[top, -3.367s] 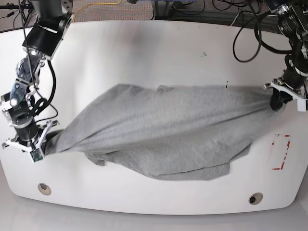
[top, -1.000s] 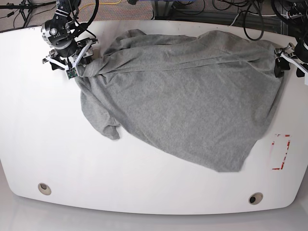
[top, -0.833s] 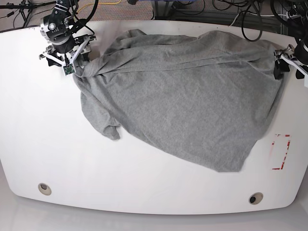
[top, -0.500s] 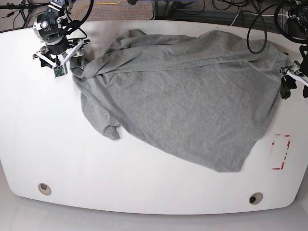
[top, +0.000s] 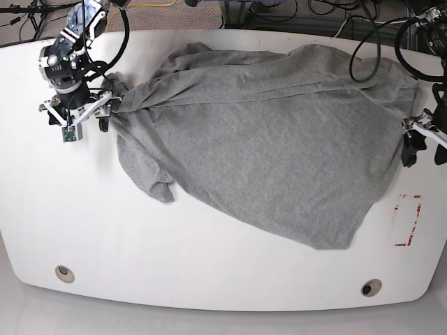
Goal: Fold the T-shirt properly
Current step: 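Open the right gripper and regrasp the shirt corner nearby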
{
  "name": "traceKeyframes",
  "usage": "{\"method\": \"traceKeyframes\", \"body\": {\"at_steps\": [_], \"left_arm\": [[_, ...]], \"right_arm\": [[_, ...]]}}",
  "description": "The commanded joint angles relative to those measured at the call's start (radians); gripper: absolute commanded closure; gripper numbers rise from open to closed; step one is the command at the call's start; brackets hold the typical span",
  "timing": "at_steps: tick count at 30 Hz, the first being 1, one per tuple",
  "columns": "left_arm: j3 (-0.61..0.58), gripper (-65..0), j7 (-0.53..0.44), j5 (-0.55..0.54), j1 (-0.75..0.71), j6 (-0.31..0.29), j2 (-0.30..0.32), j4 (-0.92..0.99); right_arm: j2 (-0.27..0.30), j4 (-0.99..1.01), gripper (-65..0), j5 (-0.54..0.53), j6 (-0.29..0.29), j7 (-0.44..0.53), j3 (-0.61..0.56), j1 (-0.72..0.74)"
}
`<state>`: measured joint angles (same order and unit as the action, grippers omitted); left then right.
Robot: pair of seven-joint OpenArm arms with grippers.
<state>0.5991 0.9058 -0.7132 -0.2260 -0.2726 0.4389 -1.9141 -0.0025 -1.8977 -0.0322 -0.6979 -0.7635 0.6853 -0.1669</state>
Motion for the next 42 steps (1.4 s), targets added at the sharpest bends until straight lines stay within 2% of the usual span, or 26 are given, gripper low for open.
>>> {"method": "traceKeyframes", "body": {"at_steps": [1,8,16,24,34,38,42], "left_arm": [[-0.009,-49.9,-0.021,-0.004,0.027,-0.001,0.019,-0.014],[-0.075,-49.9,-0.021,0.106,0.067,-0.001,0.011,-0.014],[-0.095,-49.9,-0.021,0.206,0.107,-0.001,-0.027,-0.012],[-0.129,-49.9,-0.023,0.218,0.112,-0.003,-0.028,-0.011],[-0.129,-49.9,-0.023,0.22,0.178,-0.003,-0.047,0.031],[-0.129,-49.9,-0.023,0.22,0.213,-0.003,-0.047,0.077],[-0.129,-49.9,-0.023,0.22,0.245,-0.003,-0.045,0.121]], "right_arm": [[0.008,0.039,-41.4,-0.015,0.0,-0.014,-0.002,0.062],[0.006,0.086,-41.1,-0.016,0.0,-0.089,-0.005,0.102],[0.005,0.132,-41.1,-0.016,0.0,-0.092,-0.003,0.096],[0.008,0.226,-41.1,-0.022,0.0,-0.086,-0.003,0.089],[0.003,0.246,-40.9,-0.018,0.0,-0.086,-0.006,0.086],[0.005,0.283,-40.7,-0.018,0.0,-0.086,-0.054,0.083],[0.005,0.303,-35.8,-0.019,0.0,-0.084,-0.075,0.082]]}}
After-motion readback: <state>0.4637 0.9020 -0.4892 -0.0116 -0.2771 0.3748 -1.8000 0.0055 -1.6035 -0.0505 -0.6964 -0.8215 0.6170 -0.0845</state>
